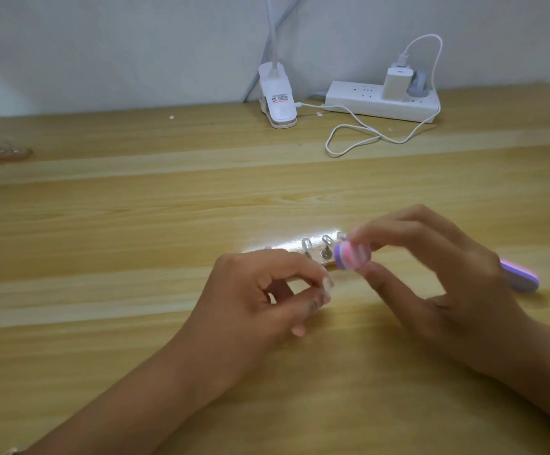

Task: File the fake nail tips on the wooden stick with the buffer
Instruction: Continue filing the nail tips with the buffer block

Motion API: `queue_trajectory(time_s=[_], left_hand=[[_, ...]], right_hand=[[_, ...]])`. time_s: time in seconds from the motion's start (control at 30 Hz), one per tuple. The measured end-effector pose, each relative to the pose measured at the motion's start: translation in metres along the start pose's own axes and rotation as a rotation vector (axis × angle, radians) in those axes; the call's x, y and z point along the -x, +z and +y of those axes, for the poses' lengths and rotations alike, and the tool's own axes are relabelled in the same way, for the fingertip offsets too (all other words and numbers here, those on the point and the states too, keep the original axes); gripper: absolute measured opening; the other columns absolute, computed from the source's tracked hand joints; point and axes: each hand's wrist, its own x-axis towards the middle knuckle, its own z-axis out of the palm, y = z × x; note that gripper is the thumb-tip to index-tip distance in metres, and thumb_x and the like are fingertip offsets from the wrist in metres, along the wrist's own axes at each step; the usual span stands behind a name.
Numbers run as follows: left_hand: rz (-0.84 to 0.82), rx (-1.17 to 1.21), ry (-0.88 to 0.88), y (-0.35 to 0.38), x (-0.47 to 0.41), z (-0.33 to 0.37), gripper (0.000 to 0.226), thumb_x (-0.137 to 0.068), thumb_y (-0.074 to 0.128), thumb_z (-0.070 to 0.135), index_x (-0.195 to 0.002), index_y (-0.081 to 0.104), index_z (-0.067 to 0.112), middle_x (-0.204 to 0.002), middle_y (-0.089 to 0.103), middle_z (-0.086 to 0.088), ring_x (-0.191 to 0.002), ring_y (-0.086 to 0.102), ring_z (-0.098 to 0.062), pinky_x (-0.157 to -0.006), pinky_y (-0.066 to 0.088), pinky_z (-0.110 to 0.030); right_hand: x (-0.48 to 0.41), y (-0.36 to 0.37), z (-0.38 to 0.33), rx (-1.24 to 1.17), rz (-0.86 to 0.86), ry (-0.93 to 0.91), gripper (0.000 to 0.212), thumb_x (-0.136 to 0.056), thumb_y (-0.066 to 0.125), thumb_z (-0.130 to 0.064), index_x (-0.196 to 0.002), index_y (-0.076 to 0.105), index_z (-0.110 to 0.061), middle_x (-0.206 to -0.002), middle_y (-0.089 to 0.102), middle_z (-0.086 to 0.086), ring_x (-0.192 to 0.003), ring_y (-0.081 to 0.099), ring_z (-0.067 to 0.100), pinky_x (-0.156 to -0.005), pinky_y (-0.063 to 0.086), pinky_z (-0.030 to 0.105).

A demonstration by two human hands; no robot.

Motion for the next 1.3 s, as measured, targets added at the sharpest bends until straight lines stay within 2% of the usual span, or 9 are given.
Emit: queue_trajectory(time_s=[0.1, 0.4, 0.6, 0.7, 0.8, 0.93, 1.07, 1.2, 1.3], left_hand=[[0.001, 0.012, 0.004, 0.001, -0.002, -0.001, 0.016, -0.08, 0.075, 0.011, -0.088, 0.079, 0.024, -0.083, 0.068, 0.001, -0.046, 0.059, -0.017, -0.05, 0.047, -0.019], [-0.033, -0.033, 0.032, 0.0, -0.003, 0.001, 0.016, -0.088, 0.066, 0.017, -0.098, 0.078, 0.021, -0.084, 0.062, 0.001, -0.046, 0.052, -0.006, -0.047, 0.043, -0.02], [-0.042, -0.16, 0.061, 0.0, -0.004, 0.003, 0.02, -0.09, 0.06, 0.012, -0.098, 0.075, 0.021, -0.084, 0.064, 0.002, -0.073, 0.061, -0.015, -0.062, 0.045, -0.023], [-0.025, -0.194, 0.068, -0.001, -0.005, 0.003, 0.015, -0.09, 0.062, 0.015, -0.096, 0.075, 0.019, -0.084, 0.062, 0.004, -0.067, 0.056, -0.012, -0.06, 0.039, -0.017], [-0.013, -0.182, 0.084, -0.001, -0.004, 0.001, 0.019, -0.087, 0.063, 0.011, -0.093, 0.075, 0.024, -0.084, 0.063, 0.004, -0.065, 0.057, -0.015, -0.057, 0.041, -0.023], [0.028, -0.192, 0.093, -0.002, -0.005, 0.0, 0.013, -0.086, 0.068, 0.014, -0.092, 0.077, 0.02, -0.084, 0.064, 0.005, -0.055, 0.049, -0.009, -0.055, 0.035, -0.013], [0.05, -0.187, 0.1, -0.002, -0.005, -0.001, 0.017, -0.086, 0.066, 0.014, -0.097, 0.079, 0.019, -0.083, 0.065, 0.006, -0.056, 0.053, -0.012, -0.055, 0.037, -0.014], [0.054, -0.214, 0.106, -0.002, -0.005, 0.001, 0.012, -0.085, 0.07, 0.014, -0.091, 0.079, 0.018, -0.082, 0.064, 0.005, -0.053, 0.046, -0.004, -0.055, 0.034, -0.012], [0.05, -0.199, 0.099, -0.003, -0.004, 0.001, 0.011, -0.085, 0.07, 0.017, -0.092, 0.079, 0.02, -0.081, 0.063, 0.005, -0.051, 0.043, -0.007, -0.054, 0.033, -0.013]], right_hand=[[0.0, 0.002, 0.0, -0.004, -0.081, -0.059, 0.015, -0.096, 0.062, -0.005, -0.107, 0.072, -0.002, -0.105, 0.068, 0.006, -0.096, 0.067, 0.02, -0.087, 0.052, 0.03], [-0.003, -0.001, 0.001, 0.003, -0.098, -0.046, 0.018, -0.095, 0.059, -0.008, -0.107, 0.072, -0.002, -0.101, 0.067, 0.006, -0.093, 0.066, 0.02, -0.085, 0.052, 0.031], [-0.003, 0.001, -0.003, -0.02, -0.128, -0.078, 0.016, -0.096, 0.061, -0.004, -0.107, 0.073, -0.004, -0.102, 0.067, 0.005, -0.096, 0.064, 0.017, -0.088, 0.051, 0.027], [-0.004, -0.004, 0.002, -0.005, -0.103, -0.01, 0.018, -0.095, 0.064, -0.004, -0.11, 0.072, -0.005, -0.103, 0.068, 0.006, -0.096, 0.067, 0.018, -0.086, 0.052, 0.032], [-0.002, 0.001, -0.002, -0.024, -0.135, -0.069, 0.018, -0.096, 0.062, -0.002, -0.109, 0.073, -0.004, -0.105, 0.067, 0.005, -0.098, 0.066, 0.017, -0.089, 0.052, 0.028], [-0.004, -0.006, 0.005, 0.002, -0.131, -0.024, 0.021, -0.092, 0.063, -0.001, -0.11, 0.073, -0.004, -0.105, 0.068, 0.006, -0.1, 0.069, 0.021, -0.086, 0.053, 0.035], [-0.003, 0.001, -0.002, -0.041, -0.167, -0.084, 0.019, -0.096, 0.061, -0.002, -0.109, 0.074, -0.005, -0.109, 0.068, 0.006, -0.103, 0.066, 0.019, -0.09, 0.051, 0.028], [-0.004, -0.005, 0.007, 0.018, -0.153, -0.025, 0.023, -0.092, 0.062, 0.002, -0.11, 0.073, -0.004, -0.109, 0.069, 0.006, -0.102, 0.068, 0.022, -0.087, 0.053, 0.036], [-0.004, -0.002, 0.005, 0.063, -0.125, -0.03, 0.024, -0.091, 0.062, 0.005, -0.109, 0.074, -0.004, -0.111, 0.069, 0.007, -0.103, 0.068, 0.023, -0.089, 0.052, 0.035]])
